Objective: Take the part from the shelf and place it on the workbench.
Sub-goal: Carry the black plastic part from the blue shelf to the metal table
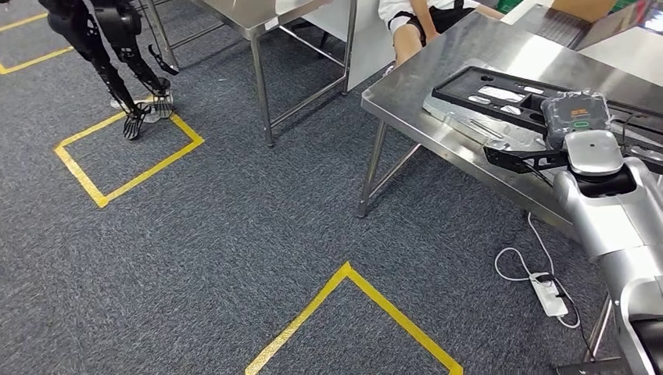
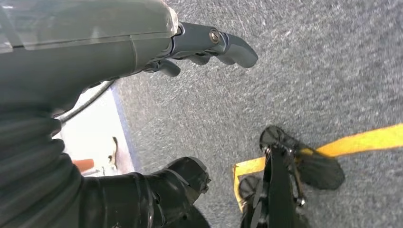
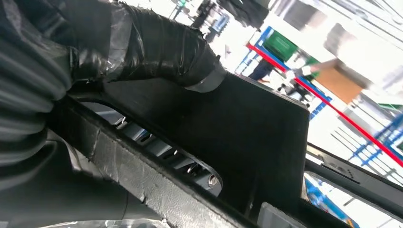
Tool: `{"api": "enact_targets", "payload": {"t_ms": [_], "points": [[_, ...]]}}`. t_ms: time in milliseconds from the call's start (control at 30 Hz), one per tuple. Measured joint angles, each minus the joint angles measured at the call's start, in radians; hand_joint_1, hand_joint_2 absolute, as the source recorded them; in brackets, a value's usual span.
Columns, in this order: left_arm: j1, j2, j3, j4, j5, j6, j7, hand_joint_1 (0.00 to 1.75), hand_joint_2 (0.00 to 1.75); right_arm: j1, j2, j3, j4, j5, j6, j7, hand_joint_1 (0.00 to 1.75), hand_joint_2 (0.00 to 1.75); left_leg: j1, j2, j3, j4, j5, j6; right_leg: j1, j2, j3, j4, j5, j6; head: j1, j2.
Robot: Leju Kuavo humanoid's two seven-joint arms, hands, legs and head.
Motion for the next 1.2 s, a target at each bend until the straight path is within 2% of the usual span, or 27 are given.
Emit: {"api": "enact_targets", "payload": {"t_ms": [67, 100, 133, 200, 233, 300, 333, 400, 433, 467, 500, 533, 600, 633, 700, 733, 800, 833, 867, 900, 933, 967, 1000, 1033, 1100, 1133, 1200], "points": [[0.0, -0.002, -0.001, 0.0, 0.0, -0.001, 0.0, 0.0, 1.75, -0.009, 0.002, 0.0, -0.001, 0.0, -0.002, -0.001, 1.75, 1.75, -0.003, 0.021, 0.007, -0.001, -0.007, -0.006, 0.012, -0.042, 0.069, -0.131, 0.048, -0.011, 0.0, 0.0], [-0.001, -0.002, -0.002, 0.0, 0.001, -0.002, 0.0, 0.0, 1.75, -0.016, 0.005, 0.0, 0.0, 0.0, -0.003, -0.002, 1.75, 1.75, -0.006, 0.031, 0.009, -0.001, -0.01, -0.01, 0.019, -0.055, 0.086, -0.167, 0.056, -0.018, 0.0, 0.0], [-0.002, -0.002, -0.002, 0.0, 0.003, -0.002, 0.001, 0.0, 1.75, -0.023, 0.009, 0.0, 0.002, 0.0, -0.004, -0.003, 1.75, 1.75, -0.008, 0.041, 0.011, -0.002, -0.013, -0.014, 0.024, -0.057, 0.09, -0.178, 0.053, -0.024, 0.0, 0.0], [-0.006, -0.002, -0.002, 0.0, 0.008, 0.0, 0.004, 0.0, 1.75, -0.04, 0.023, 0.002, 0.01, 0.0, -0.006, -0.003, 1.75, 1.75, -0.009, 0.059, 0.019, -0.004, -0.019, -0.024, 0.023, -0.031, 0.09, -0.182, 0.054, -0.035, 0.0, 0.0], [-0.008, -0.002, -0.002, 0.0, 0.012, 0.001, 0.006, 0.0, 1.75, -0.05, 0.034, 0.005, 0.014, 0.0, -0.007, -0.003, 1.75, 1.75, -0.009, 0.052, 0.021, 0.002, -0.027, -0.03, 0.02, -0.02, 0.094, -0.186, 0.056, -0.039, -0.001, 0.0], [-0.01, -0.003, -0.001, 0.0, 0.02, 0.003, 0.007, 0.0, 1.75, -0.077, 0.061, 0.015, 0.027, -0.001, -0.01, -0.002, 1.75, 1.75, -0.006, 0.005, -0.004, 0.065, -0.065, -0.039, 0.012, 0.002, 0.102, -0.194, 0.059, -0.05, -0.001, 0.0], [-0.01, -0.003, -0.001, 0.0, 0.025, 0.004, 0.008, 0.0, 1.75, -0.09, 0.079, 0.021, 0.034, -0.002, -0.013, -0.002, 1.75, 1.75, -0.003, -0.022, -0.034, 0.127, -0.094, -0.041, 0.011, 0.012, 0.103, -0.194, 0.058, -0.054, -0.001, 0.0], [-0.008, -0.004, 0.0, 0.0, 0.035, 0.005, 0.011, 0.0, 1.75, -0.106, 0.11, 0.033, 0.05, -0.005, -0.017, -0.001, 1.75, 1.75, -0.001, -0.042, -0.104, 0.253, -0.136, -0.044, 0.011, 0.038, 0.103, -0.19, 0.055, -0.06, -0.001, 0.0], [-0.007, -0.004, 0.001, 0.0, 0.039, 0.005, 0.012, 0.0, 1.75, -0.109, 0.125, 0.039, 0.057, -0.006, -0.019, -0.002, 1.75, 1.75, -0.001, -0.043, -0.125, 0.283, -0.133, -0.044, 0.012, 0.053, 0.103, -0.187, 0.054, -0.061, -0.001, 0.0], [-0.007, -0.005, 0.002, 0.0, 0.041, 0.005, 0.012, 0.0, 1.75, -0.111, 0.137, 0.045, 0.064, -0.006, -0.02, -0.002, 1.75, 1.75, -0.001, -0.044, -0.13, 0.275, -0.111, -0.044, 0.012, 0.068, 0.103, -0.183, 0.052, -0.061, -0.001, 0.0], [-0.008, -0.006, 0.003, 0.0, 0.043, 0.006, 0.013, 0.0, 1.75, -0.114, 0.147, 0.051, 0.071, -0.007, -0.022, -0.002, 1.75, 1.75, -0.001, -0.049, -0.117, 0.23, -0.073, -0.043, 0.011, 0.081, 0.103, -0.177, 0.049, -0.06, -0.001, 0.0], [-0.008, -0.006, 0.004, 0.0, 0.046, 0.006, 0.013, 0.0, 1.75, -0.117, 0.155, 0.057, 0.078, -0.007, -0.025, -0.002, 1.75, 1.75, 0.001, -0.066, -0.094, 0.162, -0.032, -0.042, 0.01, 0.093, 0.101, -0.171, 0.045, -0.057, -0.001, 0.0], [-0.008, -0.006, 0.005, 0.0, 0.049, 0.006, 0.012, 0.0, 1.75, -0.13, 0.169, 0.066, 0.094, -0.007, -0.031, -0.002, 1.75, 1.75, 0.005, -0.102, -0.053, 0.058, 0.015, -0.039, 0.011, 0.111, 0.093, -0.157, 0.037, -0.048, -0.001, 0.0], [-0.008, -0.007, 0.006, 0.0, 0.051, 0.006, 0.012, 0.0, 1.75, -0.136, 0.175, 0.07, 0.101, -0.007, -0.034, -0.002, 1.75, 1.75, 0.004, -0.111, -0.045, 0.038, 0.02, -0.038, 0.011, 0.119, 0.089, -0.153, 0.036, -0.043, -0.001, 0.0], [-0.009, -0.008, 0.006, 0.0, 0.051, 0.005, 0.011, 0.0, 1.75, -0.143, 0.18, 0.077, 0.115, -0.005, -0.04, -0.003, 1.75, 1.75, 0.002, -0.095, -0.043, 0.034, 0.021, -0.03, 0.009, 0.135, 0.085, -0.154, 0.038, -0.035, -0.001, 0.0], [-0.01, -0.009, 0.007, 0.0, 0.051, 0.004, 0.01, 0.0, 1.75, -0.145, 0.182, 0.08, 0.12, -0.004, -0.043, -0.004, 1.75, 1.75, 0.003, -0.085, -0.04, 0.03, 0.022, -0.024, 0.009, 0.128, 0.084, -0.153, 0.037, -0.03, -0.001, 0.0], [-0.01, -0.01, 0.009, 0.0, 0.051, 0.003, 0.007, 0.0, 1.75, -0.15, 0.185, 0.086, 0.126, -0.003, -0.051, -0.007, 1.75, 1.75, 0.006, -0.067, -0.036, 0.022, 0.026, -0.012, 0.012, 0.078, 0.065, -0.11, 0.01, -0.021, 0.001, 0.0], [-0.01, -0.01, 0.01, 0.0, 0.051, 0.002, 0.006, 0.0, 1.75, -0.152, 0.188, 0.088, 0.128, -0.002, -0.054, -0.008, 1.75, 1.75, 0.005, -0.06, -0.035, 0.021, 0.026, -0.009, 0.012, 0.047, 0.042, -0.06, -0.018, -0.017, 0.002, 0.0], [-0.009, -0.01, 0.011, 0.0, 0.051, 0.001, 0.006, 0.0, 1.75, -0.155, 0.191, 0.091, 0.131, -0.001, -0.056, -0.009, 1.75, 1.75, 0.004, -0.053, -0.035, 0.02, 0.026, -0.006, 0.011, 0.027, 0.012, 0.004, -0.049, -0.012, 0.003, 0.0], [-0.008, -0.01, 0.012, 0.0, 0.051, 0.001, 0.006, 0.0, 1.75, -0.155, 0.194, 0.093, 0.133, -0.001, -0.057, -0.01, 1.75, 1.75, 0.004, -0.045, -0.035, 0.02, 0.025, -0.005, 0.008, 0.02, -0.019, 0.067, -0.072, -0.009, 0.003, 0.0], [-0.008, -0.01, 0.012, 0.0, 0.051, 0.0, 0.006, 0.0, 1.75, -0.155, 0.196, 0.096, 0.136, -0.001, -0.057, -0.01, 1.75, 1.75, 0.004, -0.037, -0.035, 0.02, 0.023, -0.005, 0.006, 0.017, -0.04, 0.107, -0.081, -0.008, 0.003, 0.0], [-0.008, -0.01, 0.013, 0.0, 0.051, 0.0, 0.006, 0.0, 1.75, -0.155, 0.198, 0.099, 0.139, -0.001, -0.057, -0.01, 1.75, 1.75, 0.004, -0.031, -0.034, 0.02, 0.022, -0.005, 0.005, 0.015, -0.043, 0.111, -0.07, -0.007, 0.003, 0.0], [-0.008, -0.01, 0.013, 0.0, 0.051, 0.0, 0.006, 0.0, 1.75, -0.155, 0.199, 0.101, 0.141, -0.001, -0.058, -0.011, 1.75, 1.75, 0.004, -0.026, -0.031, 0.02, 0.02, -0.006, 0.004, 0.014, -0.026, 0.076, -0.043, -0.009, 0.003, 0.0], [-0.008, -0.011, 0.013, 0.0, 0.051, -0.001, 0.006, 0.0, 1.75, -0.156, 0.2, 0.102, 0.142, -0.001, -0.058, -0.012, 1.75, 1.75, 0.004, -0.021, -0.028, 0.02, 0.018, -0.007, 0.006, 0.011, 0.008, 0.009, -0.006, -0.013, 0.003, 0.0], [-0.008, -0.014, 0.014, 0.001, 0.052, -0.001, 0.006, 0.0, 1.75, -0.162, 0.202, 0.103, 0.143, -0.004, -0.059, -0.017, 1.75, 1.75, 0.002, -0.012, -0.023, 0.019, 0.014, -0.011, 0.015, -0.004, 0.075, -0.119, 0.038, -0.026, 0.003, 0.0], [-0.009, -0.016, 0.014, 0.001, 0.052, -0.002, 0.006, 0.0, 1.75, -0.166, 0.204, 0.104, 0.144, -0.006, -0.059, -0.021, 1.75, 1.75, 0.001, -0.008, -0.023, 0.018, 0.013, -0.014, 0.02, -0.008, 0.092, -0.154, 0.045, -0.033, 0.003, 0.0], [-0.011, -0.017, 0.014, 0.001, 0.055, -0.001, 0.009, 0.0, 1.75, -0.174, 0.209, 0.105, 0.148, -0.007, -0.056, -0.028, 1.75, 1.75, 0.0, -0.001, -0.021, 0.015, 0.013, -0.023, 0.027, -0.007, 0.096, -0.17, 0.041, -0.042, 0.003, 0.0]]}}
